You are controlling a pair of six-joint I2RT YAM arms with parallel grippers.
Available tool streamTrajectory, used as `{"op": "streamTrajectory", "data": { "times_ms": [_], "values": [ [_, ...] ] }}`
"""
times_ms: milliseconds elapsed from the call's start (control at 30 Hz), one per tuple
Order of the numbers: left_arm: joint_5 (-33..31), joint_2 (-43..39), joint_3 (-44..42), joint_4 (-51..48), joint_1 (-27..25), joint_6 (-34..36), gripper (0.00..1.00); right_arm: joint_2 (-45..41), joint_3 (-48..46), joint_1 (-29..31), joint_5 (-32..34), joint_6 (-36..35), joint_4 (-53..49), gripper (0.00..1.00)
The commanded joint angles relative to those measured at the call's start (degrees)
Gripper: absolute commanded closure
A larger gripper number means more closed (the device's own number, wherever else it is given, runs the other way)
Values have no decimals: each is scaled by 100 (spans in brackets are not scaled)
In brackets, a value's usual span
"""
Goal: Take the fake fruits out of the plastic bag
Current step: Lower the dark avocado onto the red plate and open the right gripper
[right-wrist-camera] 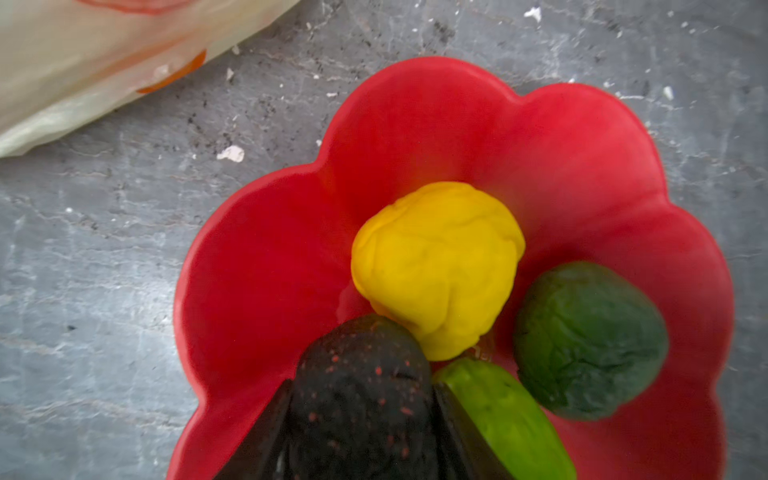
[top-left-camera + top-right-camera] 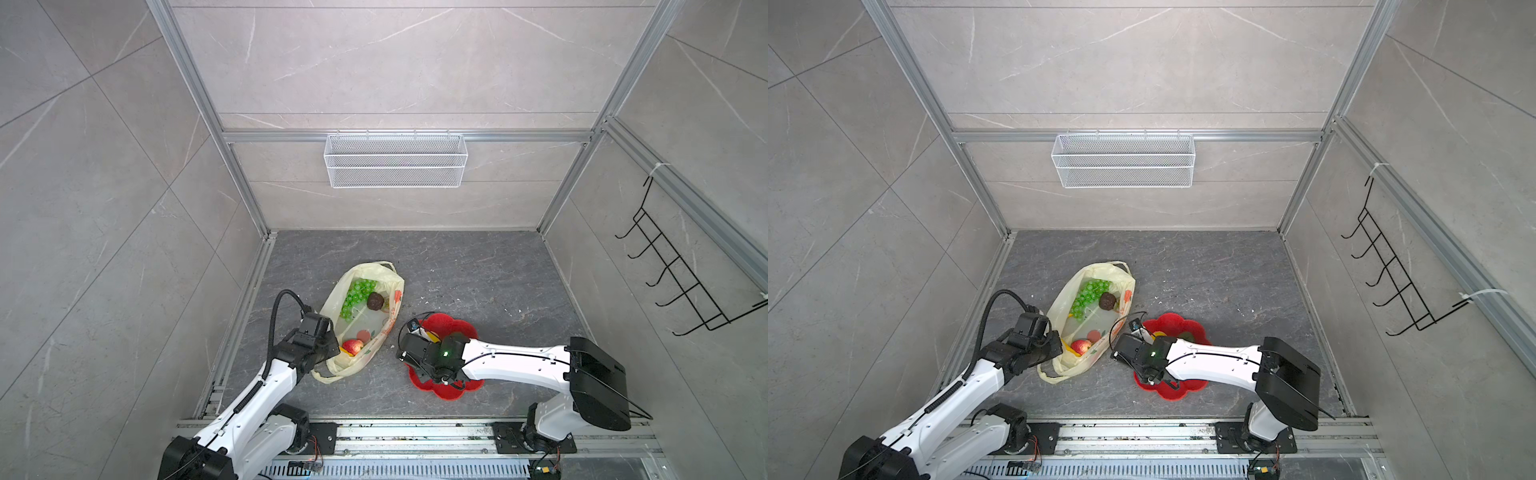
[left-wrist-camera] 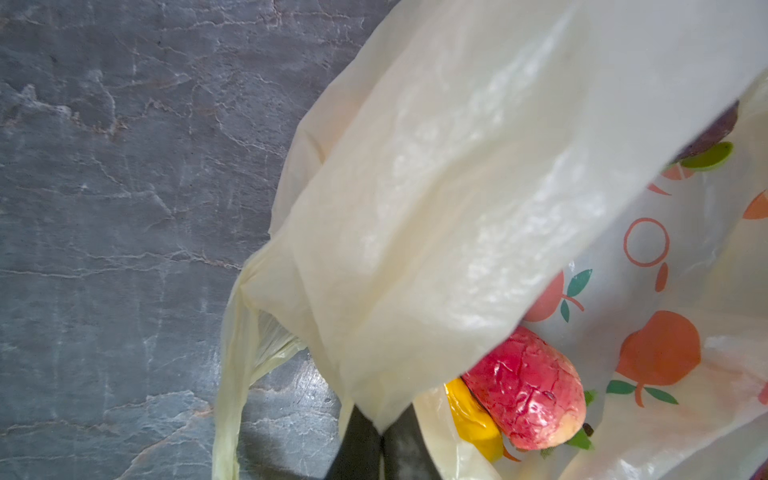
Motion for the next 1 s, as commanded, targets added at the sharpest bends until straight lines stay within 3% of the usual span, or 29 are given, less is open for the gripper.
{"op": "streamTrajectory", "data": {
  "times_ms": [0,633,967],
  "values": [
    [-123,-43,142,76,-21,134,100,111,197,12,301,166,-156,56],
    [-106,-34,143,77,-29,136,100,488,355,12,354,466,-138,53],
    [-106,-26,145,79,-23,129,100,580,393,15,450,527,-243,47]
  ]
}}
